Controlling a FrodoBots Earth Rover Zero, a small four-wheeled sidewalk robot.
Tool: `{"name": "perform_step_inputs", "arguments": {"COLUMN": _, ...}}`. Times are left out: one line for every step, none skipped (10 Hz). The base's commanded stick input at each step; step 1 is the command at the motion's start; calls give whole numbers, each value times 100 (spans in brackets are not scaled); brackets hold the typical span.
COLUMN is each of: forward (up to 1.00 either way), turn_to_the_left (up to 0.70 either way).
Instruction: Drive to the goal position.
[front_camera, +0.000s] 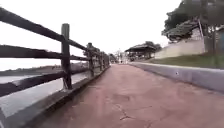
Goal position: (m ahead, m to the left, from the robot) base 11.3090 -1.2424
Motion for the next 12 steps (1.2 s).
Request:
{"name": "perform_step_inputs", "arguments": {"forward": 100, "turn_to_the_left": -24}}
{"name": "perform_step_inputs", "arguments": {"forward": 100, "turn_to_the_left": -35}}
{"name": "perform_step_inputs", "arguments": {"forward": 100, "turn_to_the_left": -19}}
{"name": "perform_step_inputs", "arguments": {"forward": 100, "turn_to_the_left": 0}}
{"name": "perform_step_inputs", "arguments": {"forward": 100, "turn_to_the_left": 0}}
{"name": "perform_step_inputs", "arguments": {"forward": 100, "turn_to_the_left": 0}}
{"name": "perform_step_inputs", "arguments": {"forward": 100, "turn_to_the_left": -36}}
{"name": "perform_step_inputs", "arguments": {"forward": 100, "turn_to_the_left": -18}}
{"name": "perform_step_inputs", "arguments": {"forward": 100, "turn_to_the_left": 0}}
{"name": "perform_step_inputs", "arguments": {"forward": 100, "turn_to_the_left": 0}}
{"name": "perform_step_inputs", "arguments": {"forward": 100, "turn_to_the_left": -1}}
{"name": "perform_step_inputs", "arguments": {"forward": 100, "turn_to_the_left": -13}}
